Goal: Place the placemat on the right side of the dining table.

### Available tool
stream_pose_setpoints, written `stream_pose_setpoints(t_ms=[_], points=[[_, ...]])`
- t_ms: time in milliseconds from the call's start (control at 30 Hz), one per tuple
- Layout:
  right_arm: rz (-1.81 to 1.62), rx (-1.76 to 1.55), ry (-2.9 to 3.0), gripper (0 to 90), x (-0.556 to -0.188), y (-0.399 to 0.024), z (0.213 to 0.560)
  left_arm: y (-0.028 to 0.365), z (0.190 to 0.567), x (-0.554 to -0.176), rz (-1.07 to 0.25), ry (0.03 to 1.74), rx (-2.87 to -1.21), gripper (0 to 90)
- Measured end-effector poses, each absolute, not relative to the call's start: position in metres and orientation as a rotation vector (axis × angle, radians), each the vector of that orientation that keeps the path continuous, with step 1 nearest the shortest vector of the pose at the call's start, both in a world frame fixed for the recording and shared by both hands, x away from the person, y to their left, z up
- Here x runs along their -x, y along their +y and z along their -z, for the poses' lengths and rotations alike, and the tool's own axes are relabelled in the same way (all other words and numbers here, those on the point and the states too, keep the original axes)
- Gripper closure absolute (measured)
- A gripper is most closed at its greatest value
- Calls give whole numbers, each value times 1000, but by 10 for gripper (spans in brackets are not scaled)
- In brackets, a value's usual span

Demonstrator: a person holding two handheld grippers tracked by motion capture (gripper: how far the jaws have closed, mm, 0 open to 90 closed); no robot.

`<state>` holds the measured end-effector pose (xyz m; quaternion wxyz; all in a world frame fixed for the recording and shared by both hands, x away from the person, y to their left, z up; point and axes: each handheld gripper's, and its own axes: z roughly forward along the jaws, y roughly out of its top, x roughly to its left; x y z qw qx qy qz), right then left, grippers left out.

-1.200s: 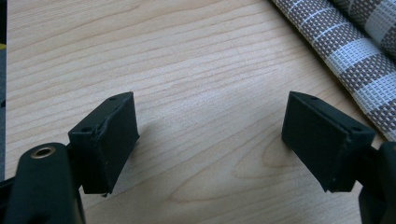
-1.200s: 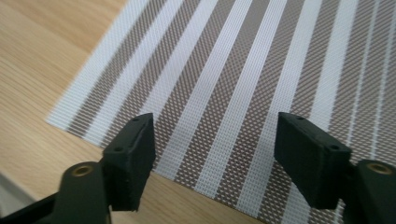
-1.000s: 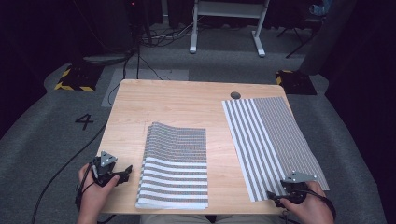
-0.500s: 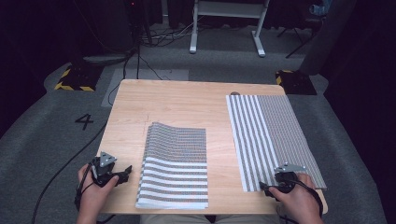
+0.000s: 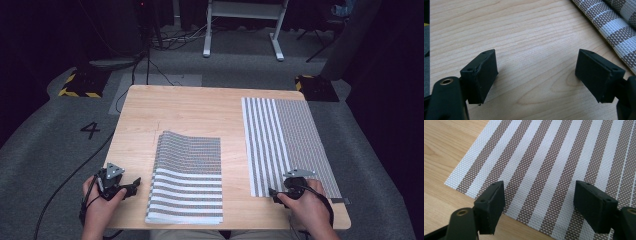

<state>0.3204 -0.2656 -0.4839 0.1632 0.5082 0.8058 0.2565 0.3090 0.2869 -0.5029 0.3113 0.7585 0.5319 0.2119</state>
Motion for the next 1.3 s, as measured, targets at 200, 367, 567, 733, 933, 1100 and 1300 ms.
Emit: stream_pose_setpoints(t_ms=[200,367,567,733,933,1100,1300], points=[[-736,-1411,2338,256,-327,-263,483,288,503,-309,-562,1404,-2004,182],[-778,-1407,2299,258,-322,-263,486,288,503,-308,-562,1409,-2000,183],[-848,-1385,2252,261,-315,-267,491,288,503,-307,-564,1406,-1999,184],[-863,-1358,2266,266,-311,-270,492,290,503,-305,-562,1416,-1993,182],[-883,-1331,2267,277,-304,-269,493,290,503,-303,-568,1417,-1992,185],[-914,-1288,2286,304,-300,-274,494,290,503,-303,-569,1421,-1992,185],[-879,-1291,2333,358,-313,-278,489,290,503,-303,-570,1420,-1992,184]])
